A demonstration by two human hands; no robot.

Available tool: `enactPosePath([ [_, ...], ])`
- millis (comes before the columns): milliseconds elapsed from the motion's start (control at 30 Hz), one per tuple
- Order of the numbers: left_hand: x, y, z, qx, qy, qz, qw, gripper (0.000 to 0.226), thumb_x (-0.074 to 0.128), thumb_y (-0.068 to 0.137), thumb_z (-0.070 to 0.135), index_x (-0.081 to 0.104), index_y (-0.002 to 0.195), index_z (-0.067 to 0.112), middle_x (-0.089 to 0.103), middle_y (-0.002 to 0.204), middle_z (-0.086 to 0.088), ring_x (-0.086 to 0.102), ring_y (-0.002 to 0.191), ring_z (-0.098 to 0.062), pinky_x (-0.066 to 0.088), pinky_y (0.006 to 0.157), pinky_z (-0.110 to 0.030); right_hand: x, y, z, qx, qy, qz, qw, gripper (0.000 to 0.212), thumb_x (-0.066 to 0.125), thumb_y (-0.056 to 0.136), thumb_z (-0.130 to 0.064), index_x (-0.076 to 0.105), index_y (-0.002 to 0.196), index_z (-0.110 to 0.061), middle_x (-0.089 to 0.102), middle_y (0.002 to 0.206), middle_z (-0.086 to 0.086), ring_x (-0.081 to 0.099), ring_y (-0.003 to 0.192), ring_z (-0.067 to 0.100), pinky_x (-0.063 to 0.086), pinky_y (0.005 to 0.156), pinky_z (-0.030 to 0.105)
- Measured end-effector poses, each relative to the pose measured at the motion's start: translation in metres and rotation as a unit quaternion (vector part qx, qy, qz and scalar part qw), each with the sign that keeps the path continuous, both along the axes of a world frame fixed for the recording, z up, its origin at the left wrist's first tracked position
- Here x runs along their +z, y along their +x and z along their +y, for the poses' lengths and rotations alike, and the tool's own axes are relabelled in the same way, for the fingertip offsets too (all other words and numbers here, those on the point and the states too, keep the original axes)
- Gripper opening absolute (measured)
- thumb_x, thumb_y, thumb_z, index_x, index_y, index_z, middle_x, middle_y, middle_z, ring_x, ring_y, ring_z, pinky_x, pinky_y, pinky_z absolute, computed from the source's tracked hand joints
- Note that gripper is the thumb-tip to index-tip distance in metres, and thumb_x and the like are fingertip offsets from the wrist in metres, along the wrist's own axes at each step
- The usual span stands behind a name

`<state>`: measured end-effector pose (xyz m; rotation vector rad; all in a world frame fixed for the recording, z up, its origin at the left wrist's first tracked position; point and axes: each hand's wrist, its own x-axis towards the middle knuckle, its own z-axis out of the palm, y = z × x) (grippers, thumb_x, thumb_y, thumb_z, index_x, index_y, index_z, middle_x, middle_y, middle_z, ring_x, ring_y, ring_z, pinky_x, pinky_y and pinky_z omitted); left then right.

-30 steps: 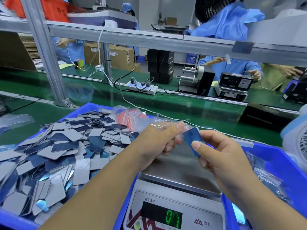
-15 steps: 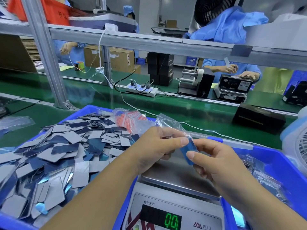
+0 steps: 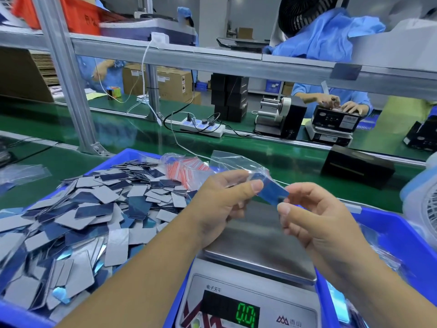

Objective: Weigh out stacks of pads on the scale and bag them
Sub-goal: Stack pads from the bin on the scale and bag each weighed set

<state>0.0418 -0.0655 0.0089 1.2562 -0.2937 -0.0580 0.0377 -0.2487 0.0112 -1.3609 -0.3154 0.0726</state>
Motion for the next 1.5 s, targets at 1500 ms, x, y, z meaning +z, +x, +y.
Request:
enactPosePath([
  [1500,-0.008,0.003,-0.005,0.041,0.134,-0.011,0.99,0.016,0.071,0.088,0.001,0.073,0.078,0.014,0.07,0.08,-0.007,0.067,0.079,-0.014,0.06,0.077,-0.029,-0.003,0.004,-0.01,-0.111,-0.258,-0.224,0.933,0.045,0.075,0.079,-0.001,0.066,0.093,-0.042,0.06,0.081,-0.014,0.055,0.063,0.011,0.048,0.061,0.02],
])
